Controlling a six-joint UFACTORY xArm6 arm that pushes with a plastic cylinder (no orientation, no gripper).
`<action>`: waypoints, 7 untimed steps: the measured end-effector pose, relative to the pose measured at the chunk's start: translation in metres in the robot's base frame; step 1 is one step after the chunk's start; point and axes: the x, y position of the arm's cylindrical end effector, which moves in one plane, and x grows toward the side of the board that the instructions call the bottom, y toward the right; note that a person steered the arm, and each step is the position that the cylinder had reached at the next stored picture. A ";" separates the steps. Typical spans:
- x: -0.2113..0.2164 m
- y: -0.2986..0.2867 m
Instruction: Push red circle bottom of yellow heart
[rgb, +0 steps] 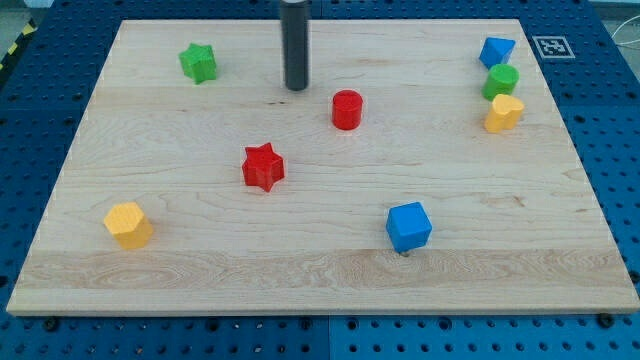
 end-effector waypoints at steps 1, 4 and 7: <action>0.011 -0.008; 0.044 0.051; 0.050 0.116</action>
